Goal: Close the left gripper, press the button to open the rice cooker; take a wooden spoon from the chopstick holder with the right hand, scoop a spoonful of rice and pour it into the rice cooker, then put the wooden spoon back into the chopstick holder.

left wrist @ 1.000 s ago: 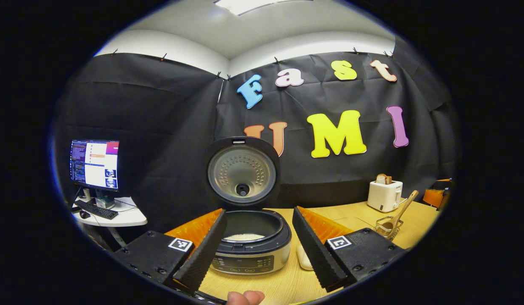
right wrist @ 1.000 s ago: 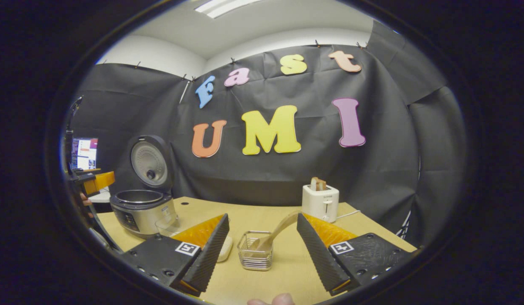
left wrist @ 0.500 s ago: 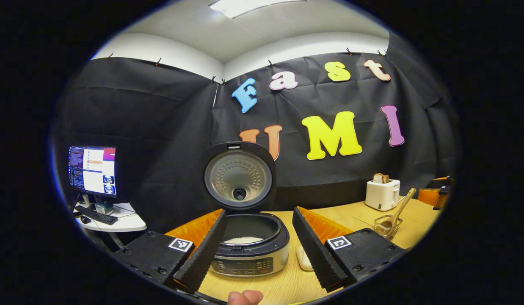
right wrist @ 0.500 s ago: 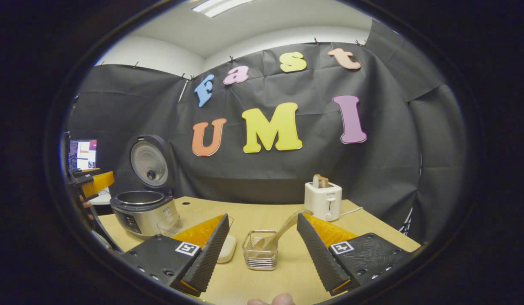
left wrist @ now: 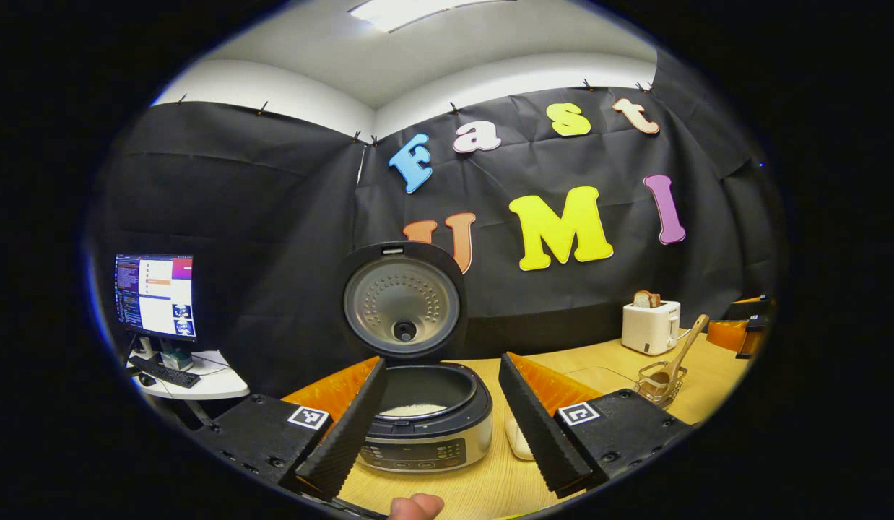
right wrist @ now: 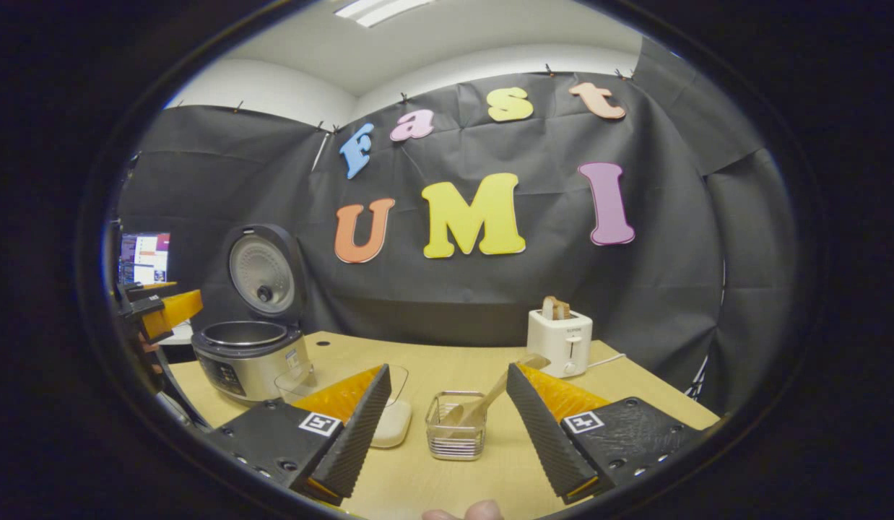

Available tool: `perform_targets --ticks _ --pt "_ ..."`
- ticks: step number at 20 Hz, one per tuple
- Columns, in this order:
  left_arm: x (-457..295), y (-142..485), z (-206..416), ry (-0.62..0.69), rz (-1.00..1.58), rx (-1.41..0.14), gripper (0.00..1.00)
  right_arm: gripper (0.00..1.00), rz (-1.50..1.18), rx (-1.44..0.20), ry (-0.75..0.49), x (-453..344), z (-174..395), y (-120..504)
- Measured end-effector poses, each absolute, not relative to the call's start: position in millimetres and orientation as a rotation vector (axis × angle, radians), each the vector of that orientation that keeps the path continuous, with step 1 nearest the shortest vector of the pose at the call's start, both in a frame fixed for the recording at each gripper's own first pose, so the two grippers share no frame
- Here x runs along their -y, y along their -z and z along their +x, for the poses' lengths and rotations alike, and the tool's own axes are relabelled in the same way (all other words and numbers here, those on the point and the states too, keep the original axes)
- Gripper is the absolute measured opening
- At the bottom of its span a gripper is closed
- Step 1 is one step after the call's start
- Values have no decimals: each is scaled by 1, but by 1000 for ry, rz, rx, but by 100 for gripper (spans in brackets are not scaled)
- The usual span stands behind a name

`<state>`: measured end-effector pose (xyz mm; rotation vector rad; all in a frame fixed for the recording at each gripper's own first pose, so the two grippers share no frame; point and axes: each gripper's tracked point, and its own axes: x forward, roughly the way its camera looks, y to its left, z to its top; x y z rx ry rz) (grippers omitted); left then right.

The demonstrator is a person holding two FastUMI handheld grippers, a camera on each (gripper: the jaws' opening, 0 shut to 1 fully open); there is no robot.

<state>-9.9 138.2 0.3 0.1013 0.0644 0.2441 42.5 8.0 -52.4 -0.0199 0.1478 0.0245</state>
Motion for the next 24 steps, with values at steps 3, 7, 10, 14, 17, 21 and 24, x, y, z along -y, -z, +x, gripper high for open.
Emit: perform_targets --ticks 3,7,10,14,17,21,24 --pt "-140 0 -11 -249 100 -71 99 96 -3 -169 -8 4 51 59" --pt "-131 -2 -10 -227 88 -63 99 96 1 -207 14 13 64 67" --pt "-131 -4 -11 -227 90 -58 99 96 33 -243 27 20 70 79" --pt "-137 -8 -14 -242 104 -50 99 96 67 -302 42 28 73 100" --pt "-143 -11 -17 -253 93 -39 99 96 93 -326 49 29 75 105" --pt "-151 -6 -16 -269 82 -55 99 92 104 -341 64 38 80 110" --pt "-156 -4 -17 -279 76 -65 99 96 131 -359 64 42 88 116"
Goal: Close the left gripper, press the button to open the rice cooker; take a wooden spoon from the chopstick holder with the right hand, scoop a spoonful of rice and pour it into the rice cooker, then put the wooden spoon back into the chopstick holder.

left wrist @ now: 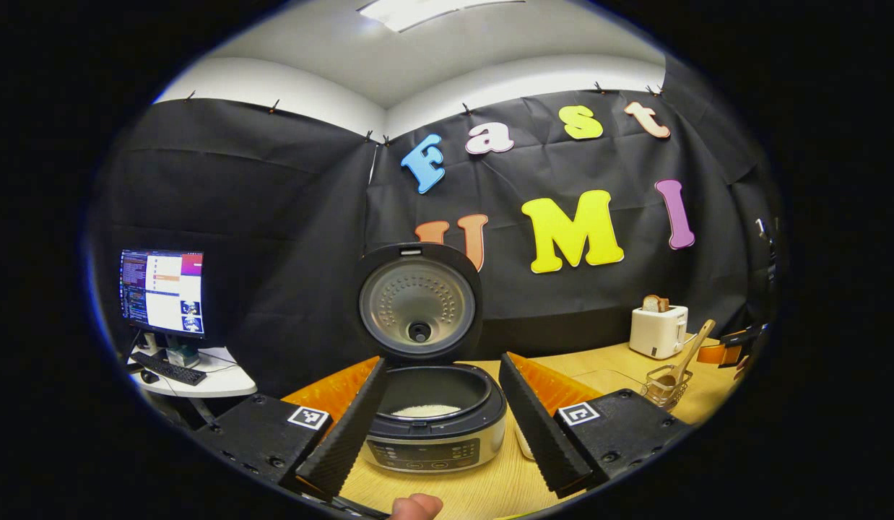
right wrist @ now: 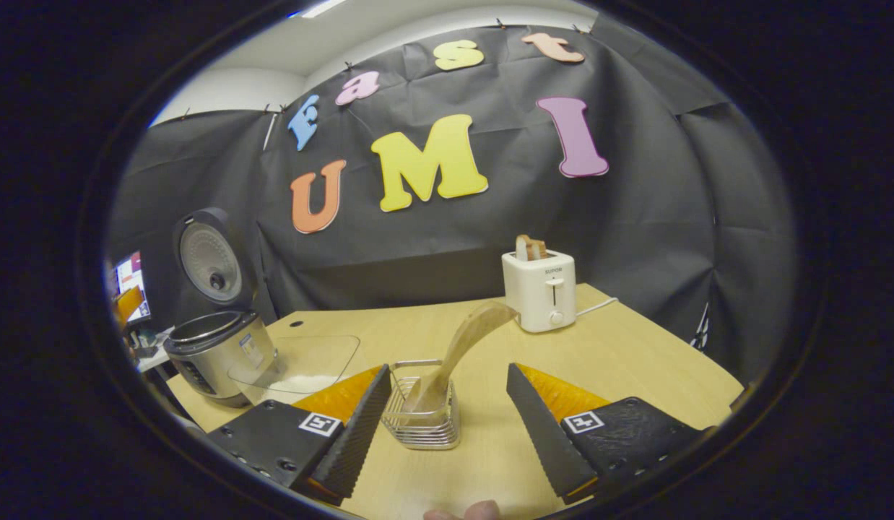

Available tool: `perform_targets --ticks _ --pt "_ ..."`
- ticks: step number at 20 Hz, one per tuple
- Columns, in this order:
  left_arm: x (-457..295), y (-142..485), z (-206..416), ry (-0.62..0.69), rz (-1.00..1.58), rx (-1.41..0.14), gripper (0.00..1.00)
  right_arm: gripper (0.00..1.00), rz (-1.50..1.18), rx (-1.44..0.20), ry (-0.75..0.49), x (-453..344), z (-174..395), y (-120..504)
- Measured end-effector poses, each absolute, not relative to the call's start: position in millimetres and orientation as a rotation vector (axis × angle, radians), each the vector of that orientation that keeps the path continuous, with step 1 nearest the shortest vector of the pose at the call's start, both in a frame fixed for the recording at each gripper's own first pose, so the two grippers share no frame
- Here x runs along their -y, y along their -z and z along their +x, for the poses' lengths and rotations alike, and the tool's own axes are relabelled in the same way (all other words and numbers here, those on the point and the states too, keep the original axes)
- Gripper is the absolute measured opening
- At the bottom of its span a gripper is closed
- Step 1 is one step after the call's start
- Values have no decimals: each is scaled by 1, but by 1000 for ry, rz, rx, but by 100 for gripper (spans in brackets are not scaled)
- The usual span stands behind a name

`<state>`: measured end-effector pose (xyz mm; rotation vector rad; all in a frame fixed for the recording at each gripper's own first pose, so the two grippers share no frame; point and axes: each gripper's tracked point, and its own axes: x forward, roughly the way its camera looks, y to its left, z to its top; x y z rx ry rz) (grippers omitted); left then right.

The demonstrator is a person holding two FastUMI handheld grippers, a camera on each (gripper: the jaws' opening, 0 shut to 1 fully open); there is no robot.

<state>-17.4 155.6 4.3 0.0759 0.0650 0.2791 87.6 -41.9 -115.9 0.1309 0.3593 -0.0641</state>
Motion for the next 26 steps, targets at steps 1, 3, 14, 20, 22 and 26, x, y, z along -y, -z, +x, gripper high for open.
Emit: perform_targets --ticks 1,3,14,20,22,26 --pt "-157 -5 -18 -283 72 -66 99 96 138 -373 63 42 92 119" --pt "-159 -8 -20 -286 68 -57 99 92 156 -388 61 45 98 124" --pt "-171 -10 -24 -313 65 -53 99 58 296 -409 51 47 147 134" --pt "-177 -7 -25 -323 57 -66 99 9 313 -411 41 37 152 130" --pt "-179 -8 -27 -327 56 -65 99 0 299 -412 42 33 155 127" --pt "-174 -8 -25 -310 43 -64 95 0 264 -383 29 25 152 106"
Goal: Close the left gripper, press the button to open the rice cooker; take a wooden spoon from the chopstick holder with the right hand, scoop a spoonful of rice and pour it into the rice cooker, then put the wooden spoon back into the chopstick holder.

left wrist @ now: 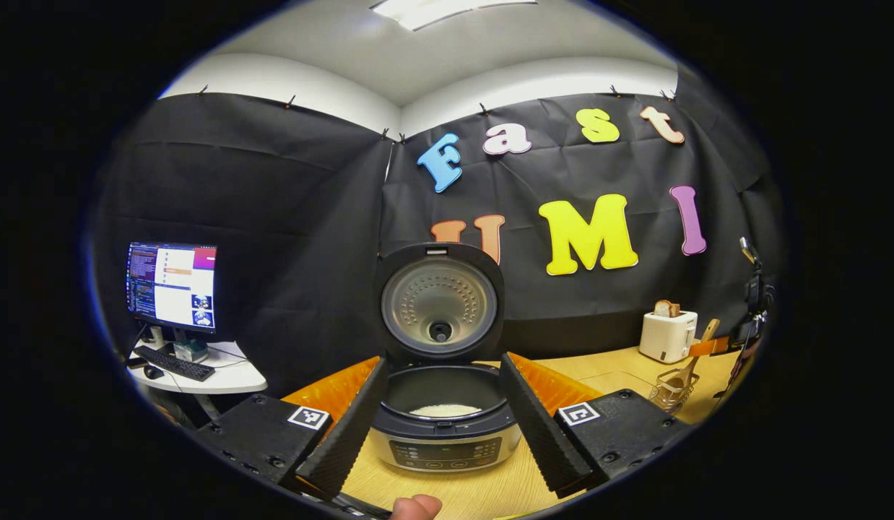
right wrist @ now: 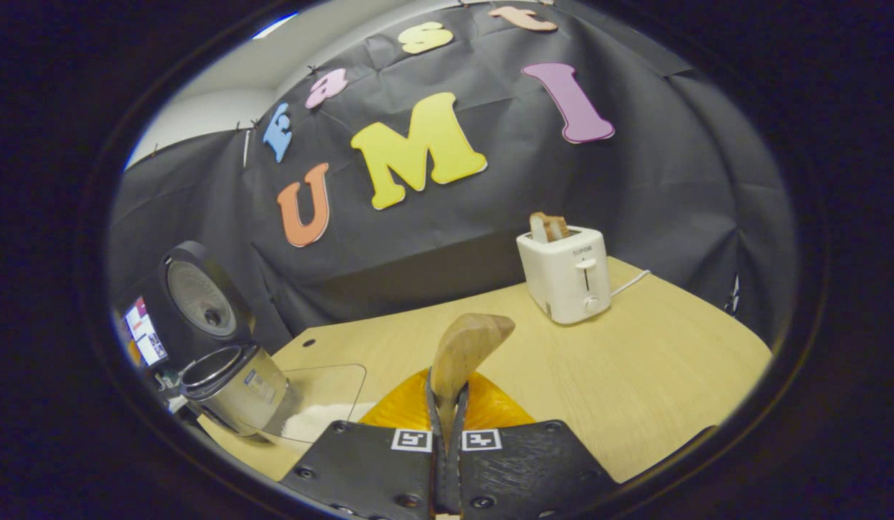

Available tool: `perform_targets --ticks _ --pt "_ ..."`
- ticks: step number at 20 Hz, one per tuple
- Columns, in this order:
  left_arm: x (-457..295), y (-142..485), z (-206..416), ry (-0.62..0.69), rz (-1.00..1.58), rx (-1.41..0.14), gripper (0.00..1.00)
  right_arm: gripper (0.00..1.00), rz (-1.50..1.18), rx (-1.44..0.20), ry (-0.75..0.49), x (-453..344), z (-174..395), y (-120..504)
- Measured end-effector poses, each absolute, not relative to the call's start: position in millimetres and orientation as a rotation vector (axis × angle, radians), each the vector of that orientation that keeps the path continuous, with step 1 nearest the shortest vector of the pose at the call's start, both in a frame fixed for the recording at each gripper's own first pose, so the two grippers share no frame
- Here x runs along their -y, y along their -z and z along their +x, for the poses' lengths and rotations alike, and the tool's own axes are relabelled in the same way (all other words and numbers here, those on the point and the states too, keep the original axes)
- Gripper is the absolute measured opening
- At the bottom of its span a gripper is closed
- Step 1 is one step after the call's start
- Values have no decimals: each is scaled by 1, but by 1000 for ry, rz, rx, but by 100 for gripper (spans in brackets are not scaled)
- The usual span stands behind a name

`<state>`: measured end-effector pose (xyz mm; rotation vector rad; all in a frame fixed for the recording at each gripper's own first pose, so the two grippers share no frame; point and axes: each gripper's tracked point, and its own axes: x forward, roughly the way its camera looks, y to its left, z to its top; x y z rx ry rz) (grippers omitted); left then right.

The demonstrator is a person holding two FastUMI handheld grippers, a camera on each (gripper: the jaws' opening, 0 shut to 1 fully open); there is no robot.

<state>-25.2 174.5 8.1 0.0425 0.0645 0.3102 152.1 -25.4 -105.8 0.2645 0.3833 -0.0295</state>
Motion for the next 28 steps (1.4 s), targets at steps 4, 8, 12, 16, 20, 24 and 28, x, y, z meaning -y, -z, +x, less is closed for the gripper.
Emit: perform_targets --ticks 4,8,12,16,20,24,28 --pt "-176 -10 -28 -310 52 -66 99 0 242 -306 27 18 159 56" --pt "-177 -7 -29 -294 35 -76 99 0 204 -229 -37 -23 177 4" --pt "-193 -10 -36 -321 32 -73 99 0 126 -233 -138 -88 203 2" --pt "-206 -2 -40 -343 43 -98 99 0 64 -345 -206 -134 211 46" --pt "-213 1 -41 -365 73 -122 99 0 -132 -441 -163 -140 215 102" --pt "-214 -4 -43 -367 73 -107 99 0 -316 -387 -106 -142 217 117" --pt "-223 -5 -47 -387 48 -94 99 0 -421 -336 -99 -159 212 124"
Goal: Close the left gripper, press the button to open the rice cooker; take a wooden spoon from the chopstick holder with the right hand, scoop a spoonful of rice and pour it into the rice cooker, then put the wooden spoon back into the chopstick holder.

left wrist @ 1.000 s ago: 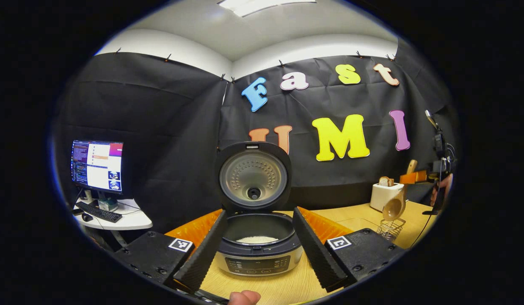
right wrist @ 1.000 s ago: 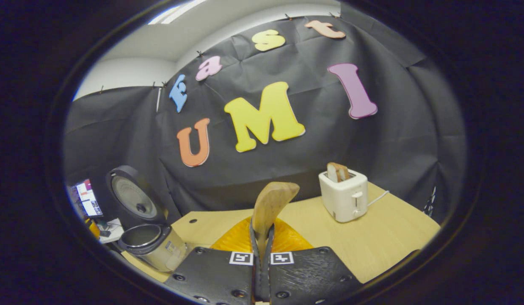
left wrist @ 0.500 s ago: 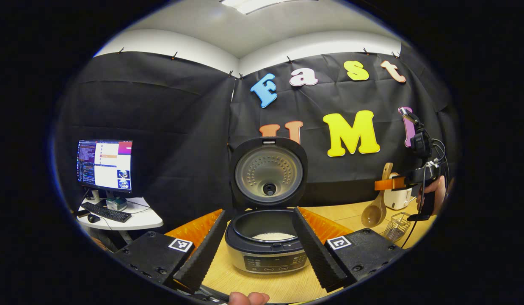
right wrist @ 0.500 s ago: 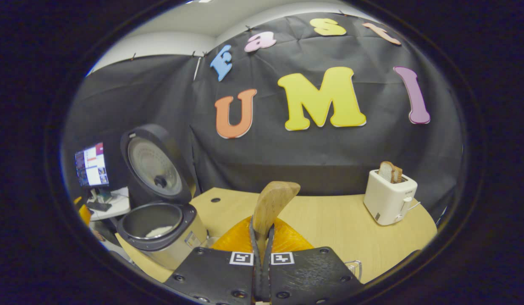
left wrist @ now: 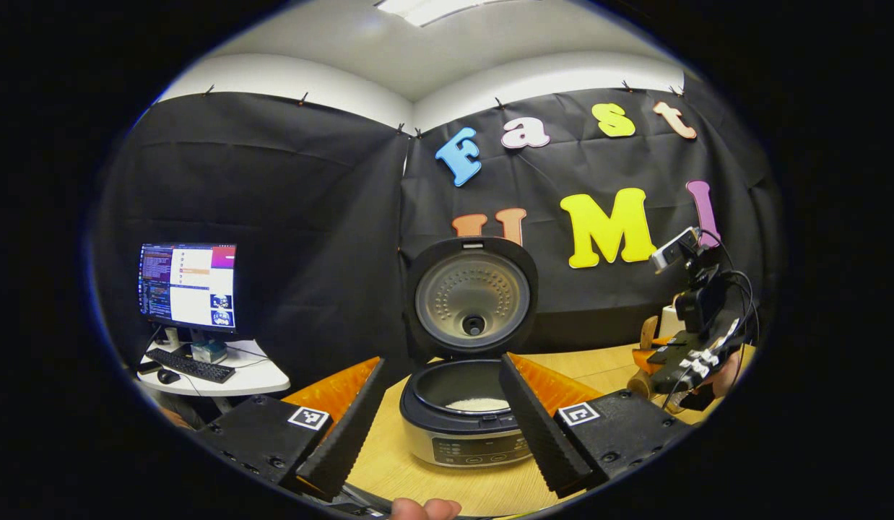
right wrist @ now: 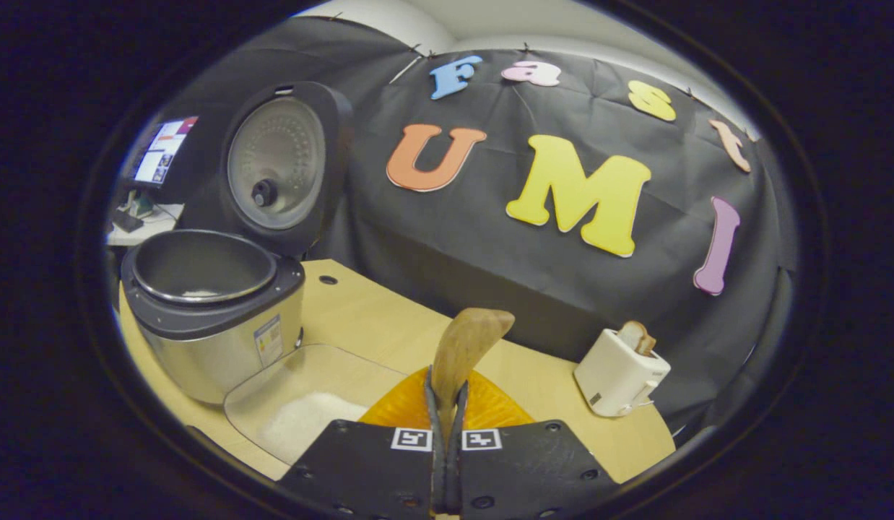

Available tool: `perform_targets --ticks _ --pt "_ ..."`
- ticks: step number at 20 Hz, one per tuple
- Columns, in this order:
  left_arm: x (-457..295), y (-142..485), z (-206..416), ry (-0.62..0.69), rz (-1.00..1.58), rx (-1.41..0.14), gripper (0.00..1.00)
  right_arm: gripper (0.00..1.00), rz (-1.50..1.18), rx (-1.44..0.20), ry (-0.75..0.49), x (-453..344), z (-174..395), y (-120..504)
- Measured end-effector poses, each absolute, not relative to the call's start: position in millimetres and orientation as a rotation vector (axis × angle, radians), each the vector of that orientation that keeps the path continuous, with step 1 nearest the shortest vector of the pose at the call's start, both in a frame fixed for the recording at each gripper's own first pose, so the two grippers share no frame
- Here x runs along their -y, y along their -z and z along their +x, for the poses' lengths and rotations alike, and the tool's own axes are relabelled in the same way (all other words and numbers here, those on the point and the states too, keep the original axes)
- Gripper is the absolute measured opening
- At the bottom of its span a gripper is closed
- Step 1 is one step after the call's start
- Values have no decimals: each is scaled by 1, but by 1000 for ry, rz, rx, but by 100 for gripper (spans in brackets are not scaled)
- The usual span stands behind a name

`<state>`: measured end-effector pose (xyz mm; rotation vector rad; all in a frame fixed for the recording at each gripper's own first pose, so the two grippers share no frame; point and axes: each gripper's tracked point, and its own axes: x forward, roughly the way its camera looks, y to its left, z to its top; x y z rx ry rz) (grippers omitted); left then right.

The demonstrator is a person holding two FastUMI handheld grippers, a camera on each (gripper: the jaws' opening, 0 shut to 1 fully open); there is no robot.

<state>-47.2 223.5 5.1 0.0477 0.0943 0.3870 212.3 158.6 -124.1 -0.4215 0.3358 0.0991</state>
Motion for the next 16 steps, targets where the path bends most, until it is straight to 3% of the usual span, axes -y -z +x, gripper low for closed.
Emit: perform_targets --ticks 10,16 --pt "-243 -11 -60 -416 -8 -77 99 0 -49 -495 -231 -232 209 157" --pt "-247 -10 -61 -423 -17 -87 99 0 181 -586 -249 -241 207 155"
